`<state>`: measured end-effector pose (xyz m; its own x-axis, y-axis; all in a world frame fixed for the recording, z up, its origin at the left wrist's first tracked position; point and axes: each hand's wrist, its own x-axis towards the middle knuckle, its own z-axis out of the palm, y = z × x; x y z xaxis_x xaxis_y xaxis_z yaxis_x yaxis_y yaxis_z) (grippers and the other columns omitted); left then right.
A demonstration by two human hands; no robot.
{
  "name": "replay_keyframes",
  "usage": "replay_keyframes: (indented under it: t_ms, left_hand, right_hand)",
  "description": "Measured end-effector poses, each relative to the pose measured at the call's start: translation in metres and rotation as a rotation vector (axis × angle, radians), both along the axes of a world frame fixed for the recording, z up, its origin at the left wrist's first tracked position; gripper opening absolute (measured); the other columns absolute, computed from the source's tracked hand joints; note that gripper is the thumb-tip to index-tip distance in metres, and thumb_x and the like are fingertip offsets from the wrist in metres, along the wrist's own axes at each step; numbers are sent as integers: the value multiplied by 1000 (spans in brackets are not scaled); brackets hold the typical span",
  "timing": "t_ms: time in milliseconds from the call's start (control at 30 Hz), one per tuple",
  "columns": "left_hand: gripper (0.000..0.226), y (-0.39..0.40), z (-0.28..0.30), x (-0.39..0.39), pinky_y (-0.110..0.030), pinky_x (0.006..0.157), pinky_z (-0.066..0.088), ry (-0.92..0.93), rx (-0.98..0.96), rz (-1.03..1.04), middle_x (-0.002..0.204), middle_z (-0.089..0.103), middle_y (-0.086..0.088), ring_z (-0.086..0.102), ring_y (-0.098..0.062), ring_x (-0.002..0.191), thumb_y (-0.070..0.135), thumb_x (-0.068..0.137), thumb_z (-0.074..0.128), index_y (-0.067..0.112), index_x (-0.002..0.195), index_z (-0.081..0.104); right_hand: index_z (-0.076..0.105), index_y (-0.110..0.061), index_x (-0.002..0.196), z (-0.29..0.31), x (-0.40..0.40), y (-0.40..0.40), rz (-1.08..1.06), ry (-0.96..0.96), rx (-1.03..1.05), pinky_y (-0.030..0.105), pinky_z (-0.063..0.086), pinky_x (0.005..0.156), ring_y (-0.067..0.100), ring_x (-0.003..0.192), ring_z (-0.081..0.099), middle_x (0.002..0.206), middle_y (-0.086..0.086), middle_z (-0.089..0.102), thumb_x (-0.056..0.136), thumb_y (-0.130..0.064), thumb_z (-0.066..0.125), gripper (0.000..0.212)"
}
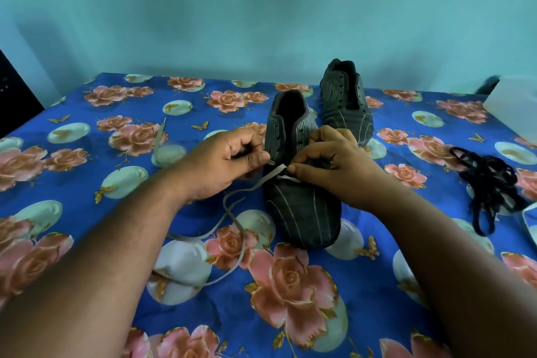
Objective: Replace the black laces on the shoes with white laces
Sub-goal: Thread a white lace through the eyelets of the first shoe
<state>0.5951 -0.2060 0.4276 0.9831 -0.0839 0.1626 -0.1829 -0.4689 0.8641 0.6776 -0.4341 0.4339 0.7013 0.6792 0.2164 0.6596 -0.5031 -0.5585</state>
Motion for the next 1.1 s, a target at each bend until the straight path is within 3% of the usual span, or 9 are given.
replay_keyframes:
  t_ms: [167, 300, 467, 600, 733, 800, 900, 1000, 1100]
  left_hand:
    - [60, -10, -2, 2, -19, 61, 41, 98, -2, 109, 67, 45, -10, 44, -12, 62, 60, 88, 55, 1, 80, 63]
    - [39, -16, -1, 4, -23, 60, 44, 92, -35, 121, 56, 51, 6, 49, -8, 58, 52, 85, 66, 24, 58, 68]
    - [36, -7, 1, 3, -48, 71, 57, -24, 9, 122, 82, 66, -24, 64, -34, 71, 48, 83, 70, 13, 81, 76]
    - [29, -4, 3, 4, -27, 61, 56, -43, -12, 146, 81, 69, -20, 68, -15, 64, 37, 86, 72, 8, 80, 74]
    - [35, 0, -4, 3, -57, 77, 60, -24, 86, 159, 85, 72, -12, 70, -39, 82, 54, 83, 69, 20, 86, 74]
    - [36, -3, -4, 2, -44, 71, 64, -80, 35, 173, 98, 69, 9, 72, -15, 89, 52, 82, 68, 20, 99, 70]
    - [38, -5, 8, -4, -7, 66, 51, -337, 168, 232, 102, 57, 4, 57, 5, 96, 51, 85, 66, 16, 97, 62]
    - [59, 2, 10, -9, -28, 53, 49, -203, 312, 104, 76, 63, -4, 61, -12, 69, 75, 86, 56, 17, 82, 65]
    - [61, 2, 8, -11, -38, 57, 47, 28, 477, 43, 66, 63, 1, 58, -13, 60, 84, 80, 54, 25, 77, 68]
  right_hand:
    - [66, -54, 80, -5, -2, 0, -2, 54, 113, 47, 37, 106, 16, 116, 37, 100, -18, 49, 84, -53, 68, 5]
    - [70, -50, 83, -5, -2, 0, 3, 60, 134, 43, 37, 103, 14, 114, 38, 96, -18, 48, 86, -49, 71, 4]
    - [68, -55, 81, -9, 2, -2, -2, 56, 120, 53, 36, 107, 13, 115, 37, 96, -21, 48, 84, -54, 70, 3]
    - [63, -59, 79, -12, 2, 2, -27, 13, 96, 53, 34, 108, 11, 113, 35, 97, -21, 48, 81, -62, 64, 4]
    - [67, -56, 83, -13, 1, 0, -10, 4, 146, 43, 36, 104, 13, 114, 38, 97, -18, 52, 81, -59, 67, 4]
    - [71, -51, 93, -12, 0, -3, 9, 13, 220, 33, 36, 99, 15, 114, 44, 98, -16, 58, 87, -48, 71, 6]
    - [73, -43, 104, -9, 1, -7, -5, 8, 377, 33, 43, 99, 15, 111, 55, 96, -13, 63, 95, -36, 69, 13]
    - [73, -37, 105, -6, 3, -11, -23, -21, 476, 46, 49, 96, 19, 105, 60, 92, -10, 64, 96, -29, 65, 15]
    - [71, -33, 106, -5, 1, -12, 0, -92, 463, 39, 47, 97, 17, 105, 57, 88, -11, 61, 96, -28, 63, 15]
